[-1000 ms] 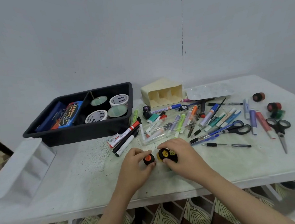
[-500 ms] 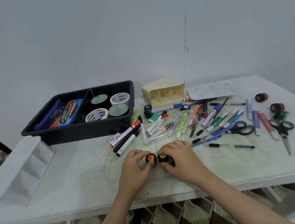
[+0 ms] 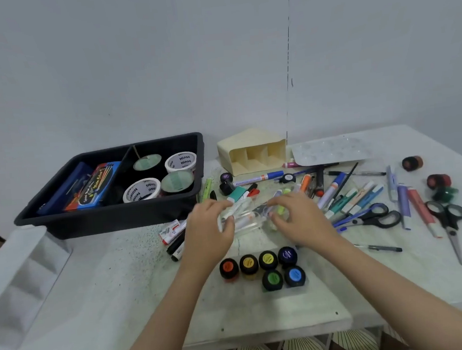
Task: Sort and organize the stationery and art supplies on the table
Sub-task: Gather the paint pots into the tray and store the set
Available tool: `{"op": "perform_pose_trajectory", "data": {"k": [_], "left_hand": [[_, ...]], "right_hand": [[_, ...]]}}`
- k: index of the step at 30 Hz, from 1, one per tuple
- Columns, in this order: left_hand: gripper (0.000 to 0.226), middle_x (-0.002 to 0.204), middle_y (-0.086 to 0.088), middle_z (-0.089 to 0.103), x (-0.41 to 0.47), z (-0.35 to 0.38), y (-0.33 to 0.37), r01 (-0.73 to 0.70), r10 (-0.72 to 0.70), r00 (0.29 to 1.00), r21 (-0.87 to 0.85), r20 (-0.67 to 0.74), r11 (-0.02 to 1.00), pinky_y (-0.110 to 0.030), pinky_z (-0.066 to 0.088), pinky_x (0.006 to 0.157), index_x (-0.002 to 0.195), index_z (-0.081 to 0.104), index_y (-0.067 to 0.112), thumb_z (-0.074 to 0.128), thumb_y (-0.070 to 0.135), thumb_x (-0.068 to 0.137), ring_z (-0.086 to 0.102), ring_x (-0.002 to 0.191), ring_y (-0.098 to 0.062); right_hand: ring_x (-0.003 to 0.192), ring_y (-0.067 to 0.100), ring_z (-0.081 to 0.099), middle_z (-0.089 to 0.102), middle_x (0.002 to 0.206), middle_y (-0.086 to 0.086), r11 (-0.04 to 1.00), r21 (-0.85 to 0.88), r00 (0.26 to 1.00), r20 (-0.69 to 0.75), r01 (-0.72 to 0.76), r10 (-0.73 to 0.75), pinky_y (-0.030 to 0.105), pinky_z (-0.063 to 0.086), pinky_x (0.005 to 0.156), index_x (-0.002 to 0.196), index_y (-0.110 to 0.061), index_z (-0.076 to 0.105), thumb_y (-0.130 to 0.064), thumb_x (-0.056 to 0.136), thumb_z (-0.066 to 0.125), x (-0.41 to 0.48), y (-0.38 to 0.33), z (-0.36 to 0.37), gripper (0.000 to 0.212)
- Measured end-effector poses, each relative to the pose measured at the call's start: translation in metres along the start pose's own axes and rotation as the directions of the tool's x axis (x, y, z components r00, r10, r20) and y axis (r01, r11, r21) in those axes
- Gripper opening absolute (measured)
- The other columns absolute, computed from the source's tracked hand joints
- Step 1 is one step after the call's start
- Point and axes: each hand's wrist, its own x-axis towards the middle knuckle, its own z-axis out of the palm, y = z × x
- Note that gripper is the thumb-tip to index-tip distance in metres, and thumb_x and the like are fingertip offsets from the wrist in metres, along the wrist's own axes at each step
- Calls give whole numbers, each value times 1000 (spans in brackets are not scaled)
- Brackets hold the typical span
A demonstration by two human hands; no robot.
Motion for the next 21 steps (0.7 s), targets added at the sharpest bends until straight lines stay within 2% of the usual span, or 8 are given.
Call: {"op": "perform_pose_trajectory", "data": {"k": [3,5,8,11,15,18,21], "left_hand": [[21,83,4,66,41,15,1,-128,138,990,263,-23,956,-35,39,81,95,71,18,64,16,76,56,85,-20],[23,81,0,68,66,28,1,-162,154,987,311,49,937,-35,39,78,95,71,15,65,9,74,57,83,-24],[33,95,-11,66,92,50,1,-175,117,974,314,196,933,-38,42,77,109,66,8,55,1,78,55,89,-30],[40,108,-14,58,105,67,-3,-64,-26,963,321,270,945,-34,44,78,120,56,5,48,-1,81,51,97,-28],[29,108,-12,54,111,79,-11,70,-192,927,355,322,932,-29,43,72,113,53,8,54,7,85,50,93,-24],[24,107,-12,51,113,80,-15,137,-240,929,344,280,929,-29,43,72,108,55,7,57,8,85,48,95,-24],[24,108,-14,48,112,76,-15,187,-278,926,328,255,926,-29,44,70,107,57,4,54,4,84,48,97,-26]], "right_hand": [[109,23,53,62,115,4,985,-126,992,-68,-117,110,37,40,93,121,-18,58,-31,92,50,37,17,-11,33],[109,27,50,59,117,9,957,-214,978,-105,-198,179,37,40,87,123,-14,55,-32,92,49,57,27,-12,36],[112,29,48,56,121,10,926,-265,963,-84,-271,257,37,40,87,125,-15,52,-38,93,47,80,37,-8,39],[112,31,49,56,121,10,904,-284,947,-61,-320,316,37,39,89,127,-16,50,-43,92,46,97,46,-4,44],[104,29,54,62,110,7,887,-292,931,-51,-359,360,35,38,83,122,-17,52,-37,88,54,110,54,-1,40],[94,25,58,63,102,6,921,-203,943,-76,-333,324,33,44,75,118,-15,54,-29,86,56,111,61,-3,35],[93,24,57,61,106,7,960,-61,957,-117,-274,266,32,46,72,123,-15,55,-28,87,55,102,61,-7,38]]}}
